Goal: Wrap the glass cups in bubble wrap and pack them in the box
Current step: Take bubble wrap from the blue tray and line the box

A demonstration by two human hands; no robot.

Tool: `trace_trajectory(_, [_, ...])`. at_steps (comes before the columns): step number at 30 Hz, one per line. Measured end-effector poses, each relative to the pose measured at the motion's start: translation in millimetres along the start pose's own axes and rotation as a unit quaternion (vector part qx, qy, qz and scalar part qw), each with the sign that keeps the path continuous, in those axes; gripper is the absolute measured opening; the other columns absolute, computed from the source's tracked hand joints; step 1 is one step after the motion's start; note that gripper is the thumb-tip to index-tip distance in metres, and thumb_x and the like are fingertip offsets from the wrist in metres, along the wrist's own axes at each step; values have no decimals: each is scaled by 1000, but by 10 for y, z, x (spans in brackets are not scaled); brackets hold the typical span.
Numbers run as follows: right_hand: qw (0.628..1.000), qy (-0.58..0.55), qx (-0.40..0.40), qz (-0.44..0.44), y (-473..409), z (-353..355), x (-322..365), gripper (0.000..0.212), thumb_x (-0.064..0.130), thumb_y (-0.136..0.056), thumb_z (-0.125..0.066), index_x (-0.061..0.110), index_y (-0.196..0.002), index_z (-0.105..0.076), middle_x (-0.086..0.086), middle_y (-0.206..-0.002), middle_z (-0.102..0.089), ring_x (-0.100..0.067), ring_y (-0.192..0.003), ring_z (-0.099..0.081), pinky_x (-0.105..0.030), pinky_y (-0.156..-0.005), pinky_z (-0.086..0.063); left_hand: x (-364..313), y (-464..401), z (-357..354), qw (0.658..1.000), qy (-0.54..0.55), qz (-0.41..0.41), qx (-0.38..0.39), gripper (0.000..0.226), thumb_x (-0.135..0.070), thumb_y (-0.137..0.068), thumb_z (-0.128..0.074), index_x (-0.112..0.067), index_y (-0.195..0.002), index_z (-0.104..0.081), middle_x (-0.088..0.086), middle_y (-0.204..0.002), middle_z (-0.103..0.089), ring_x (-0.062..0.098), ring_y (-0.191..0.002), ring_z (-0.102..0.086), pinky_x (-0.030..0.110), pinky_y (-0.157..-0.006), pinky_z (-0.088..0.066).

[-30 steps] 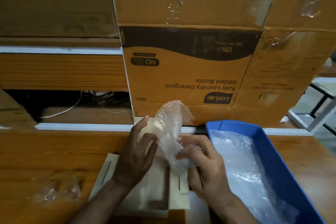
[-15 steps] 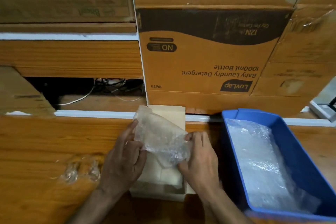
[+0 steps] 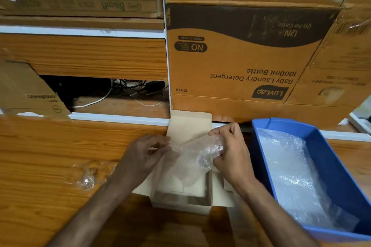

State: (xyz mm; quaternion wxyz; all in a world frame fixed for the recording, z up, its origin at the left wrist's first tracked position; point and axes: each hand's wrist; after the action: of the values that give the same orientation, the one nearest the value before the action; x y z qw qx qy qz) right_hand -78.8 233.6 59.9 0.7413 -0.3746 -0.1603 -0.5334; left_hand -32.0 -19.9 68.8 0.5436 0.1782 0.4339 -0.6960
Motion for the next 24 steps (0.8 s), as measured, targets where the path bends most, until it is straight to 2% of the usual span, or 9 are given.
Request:
trace_trajectory(3, [989,72,119,56,-40,168,17,83,5,-59,-73,21,-137,-53,9,-126,-34,-24,-125,-50,-27,-86,-51,-64,-62,7,999,-27,-42,-17,20,-29,-94,-68,-14,-104,-77,-9,-126,-70,0,-110,-67,24,-89,-58])
trace_trajectory(6, [981,56,165,79,-6,306,107,90,35,-63,-68,21,-149,-44,13,-120,-31,-10,-107,-47,-20,-85,-41,-115,-80,-27,988,-96,-120,-34,26,-33,-101,-62,-10,-101,-75,-2,-141,-61,1,-121,-60,16,-99,-51])
trace_trajectory(10, [970,141,170,100,168,183,258,96,79,-79,-57,27,-156,-33,6,-143,-40,-12,-126,-45,-35,-104,-45,-152,-33,-117,966,-162,-192,-64,23,-26,-101,-61,-7,-105,-73,6,-146,-58,10,-118,-63,19,-94,-54])
trace_trajectory(11, [967,169,170,91,212,93,296,93,79,-82,-55,28,-157,-32,4,-147,-42,-14,-130,-45,-37,-109,-44,-164,-17,-130,961,-171,-204,-77,22,-24,-101,-61,-6,-104,-73,9,-141,-61,12,-114,-64,22,-91,-55])
trace_trajectory(14, [985,138,78,71,221,-105,356,54,33,-91,-68,34,-142,-54,8,-136,-56,-13,-119,-58,-32,-99,-52,-220,50,-140,944,-184,-249,-111,21,-25,-102,-59,-7,-105,-70,13,-117,-70,18,-107,-64,32,-84,-57])
trace_trajectory(17, [998,35,-2,60,95,-122,313,46,-2,-75,-72,28,-109,-73,13,-112,-69,-7,-104,-64,-33,-88,-55,-210,143,-105,944,-150,-279,-93,32,-40,-98,-64,-12,-112,-58,15,-116,-67,22,-108,-63,34,-87,-56])
trace_trajectory(21, [985,-105,2,134,-36,-44,198,46,-18,-67,-79,21,-93,-76,14,-111,-73,-4,-116,-64,-49,-99,-49,126,144,-35,980,-163,-108,-26,100,-80,-75,-67,-18,-149,-41,5,-161,-36,21,-146,-35,42,-118,-29])
trace_trajectory(22, [980,-127,7,153,-59,-19,188,44,-19,-69,-79,18,-92,-76,12,-112,-74,-8,-118,-64,-51,-99,-48,230,112,-54,985,-162,-53,-5,102,-80,-72,-70,-23,-151,-41,-4,-166,-28,19,-149,-29,47,-119,-26])
trace_trajectory(24, [972,-153,16,175,-83,16,198,33,-15,-80,-77,16,-90,-76,10,-113,-75,-13,-120,-65,-52,-99,-47,402,35,-116,989,-147,-5,25,76,-71,-73,-77,-34,-137,-56,-20,-163,-27,13,-149,-28,53,-119,-29])
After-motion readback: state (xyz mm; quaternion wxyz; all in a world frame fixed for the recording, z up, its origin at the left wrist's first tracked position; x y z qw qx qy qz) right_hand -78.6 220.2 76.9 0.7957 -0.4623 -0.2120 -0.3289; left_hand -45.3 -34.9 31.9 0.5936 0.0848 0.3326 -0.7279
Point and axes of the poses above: each hand's wrist, its own y-axis away from the middle knuckle, its own z-axis out of the back of the hand, x = y × z
